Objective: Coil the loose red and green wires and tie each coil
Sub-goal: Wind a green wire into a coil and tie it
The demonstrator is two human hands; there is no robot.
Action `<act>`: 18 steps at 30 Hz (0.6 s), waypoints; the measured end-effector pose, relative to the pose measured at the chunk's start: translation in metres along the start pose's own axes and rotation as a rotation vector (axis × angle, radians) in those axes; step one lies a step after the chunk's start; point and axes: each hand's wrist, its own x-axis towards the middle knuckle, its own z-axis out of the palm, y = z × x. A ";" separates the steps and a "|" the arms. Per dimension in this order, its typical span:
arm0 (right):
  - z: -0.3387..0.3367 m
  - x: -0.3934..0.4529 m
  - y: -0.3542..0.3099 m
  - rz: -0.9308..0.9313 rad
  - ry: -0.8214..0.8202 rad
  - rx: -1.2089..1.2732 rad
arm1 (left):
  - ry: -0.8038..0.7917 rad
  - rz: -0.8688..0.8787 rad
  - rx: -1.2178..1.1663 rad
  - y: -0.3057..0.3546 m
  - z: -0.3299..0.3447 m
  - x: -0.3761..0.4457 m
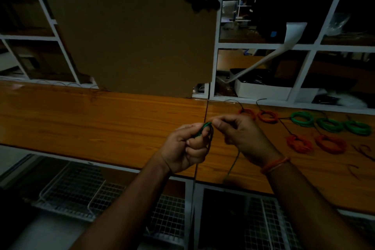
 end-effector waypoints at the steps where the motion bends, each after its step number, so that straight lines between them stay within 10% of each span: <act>1: 0.003 -0.002 0.003 0.075 -0.071 0.114 | -0.039 -0.011 -0.051 0.000 -0.001 -0.001; 12: 0.011 -0.012 0.013 0.106 -0.051 0.221 | 0.201 -0.070 0.280 0.007 -0.003 -0.003; 18: 0.014 -0.020 0.028 0.091 -0.012 0.220 | 0.060 -0.035 -0.228 0.004 -0.011 0.000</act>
